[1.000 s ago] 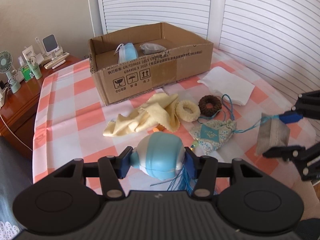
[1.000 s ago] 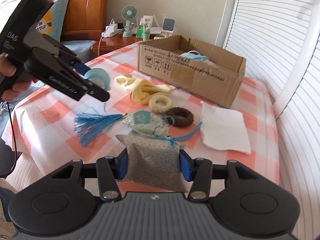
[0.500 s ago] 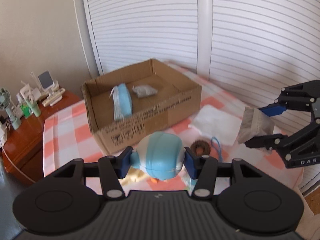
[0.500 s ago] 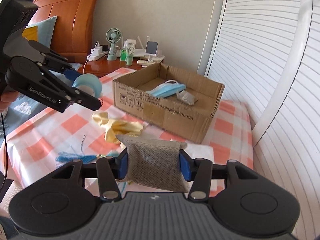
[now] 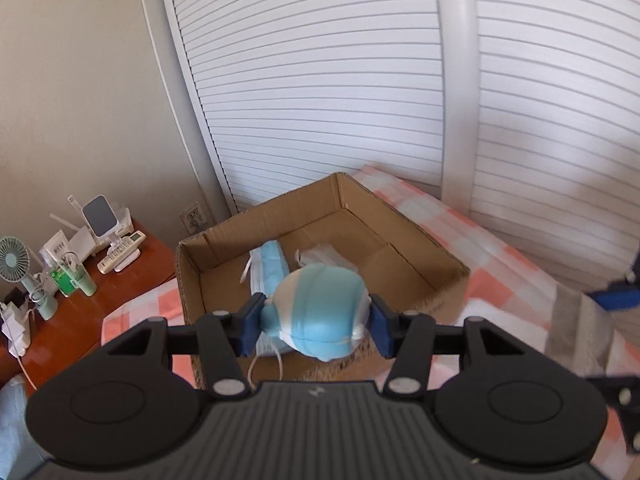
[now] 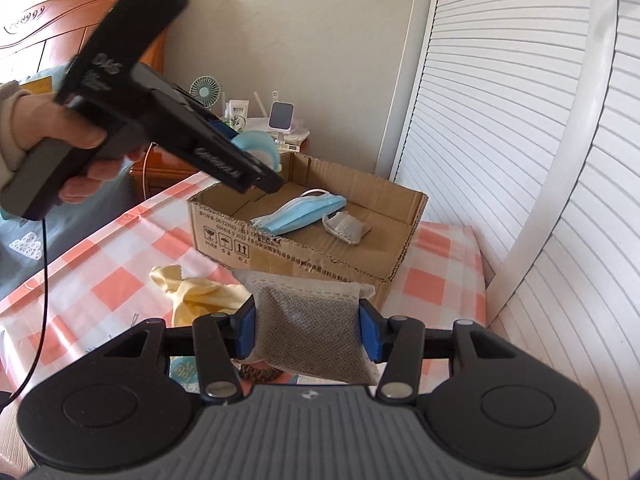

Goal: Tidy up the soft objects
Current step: 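Carry the blue ball into the box and release it with the left gripper while the right holds the sachet, then lower the grey sachet into the box and open the right gripper, then move the right tool to the white cloth while the left gripper grasps the blue embroidered pouch, then grasp and lift the white cloth with the right gripper while the left holds the pouch, then carry the pouch into the box and open the left gripper while the right holds the cloth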

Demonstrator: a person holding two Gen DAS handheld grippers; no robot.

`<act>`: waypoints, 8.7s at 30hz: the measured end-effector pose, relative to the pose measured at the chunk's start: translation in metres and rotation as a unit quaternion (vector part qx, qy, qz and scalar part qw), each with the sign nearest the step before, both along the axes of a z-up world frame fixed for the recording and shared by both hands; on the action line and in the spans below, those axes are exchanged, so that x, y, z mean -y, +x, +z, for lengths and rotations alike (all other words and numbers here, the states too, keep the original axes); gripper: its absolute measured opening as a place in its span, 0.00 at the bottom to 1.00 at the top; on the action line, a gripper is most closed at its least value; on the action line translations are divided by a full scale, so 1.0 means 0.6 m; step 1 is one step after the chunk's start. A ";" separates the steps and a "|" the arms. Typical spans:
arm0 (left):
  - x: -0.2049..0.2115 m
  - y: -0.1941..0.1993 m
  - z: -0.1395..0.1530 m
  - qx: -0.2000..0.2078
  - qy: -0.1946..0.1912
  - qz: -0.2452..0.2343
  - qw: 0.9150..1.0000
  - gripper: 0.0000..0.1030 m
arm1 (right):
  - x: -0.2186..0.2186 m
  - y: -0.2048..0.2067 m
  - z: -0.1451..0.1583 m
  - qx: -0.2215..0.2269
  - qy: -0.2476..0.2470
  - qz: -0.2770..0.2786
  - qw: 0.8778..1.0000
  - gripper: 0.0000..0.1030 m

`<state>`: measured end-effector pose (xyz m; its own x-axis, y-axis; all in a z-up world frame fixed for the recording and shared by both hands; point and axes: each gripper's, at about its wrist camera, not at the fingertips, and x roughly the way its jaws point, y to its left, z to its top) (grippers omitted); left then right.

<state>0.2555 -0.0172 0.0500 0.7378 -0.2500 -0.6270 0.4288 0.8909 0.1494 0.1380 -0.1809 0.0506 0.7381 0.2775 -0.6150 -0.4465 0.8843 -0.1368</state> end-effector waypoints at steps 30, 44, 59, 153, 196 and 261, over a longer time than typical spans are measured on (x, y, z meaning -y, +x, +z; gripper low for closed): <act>-0.080 -0.216 -0.013 0.031 -0.010 0.142 0.989 0.99 | -0.010 0.154 0.020 -0.030 0.051 -0.072 0.996 0.54; -0.119 -0.224 -0.049 0.007 -0.017 0.164 0.986 0.99 | -0.065 0.312 0.017 -0.031 0.049 -0.121 0.991 0.98; -0.118 -0.233 -0.053 0.001 -0.026 0.153 0.988 0.99 | -0.021 0.234 -0.021 -0.071 0.038 -0.161 0.984 1.00; 0.048 -0.168 -0.217 -0.130 -0.033 0.004 0.991 0.90 | 0.087 0.120 -0.200 -0.133 0.005 -0.156 0.979 1.00; 0.026 -0.192 -0.202 -0.125 -0.029 0.033 0.991 0.71 | 0.056 0.099 -0.185 -0.099 -0.029 -0.107 0.989 0.80; -0.009 0.110 0.035 -0.037 -0.014 0.041 0.998 0.44 | 0.034 0.007 -0.036 -0.038 0.030 -0.054 0.997 0.38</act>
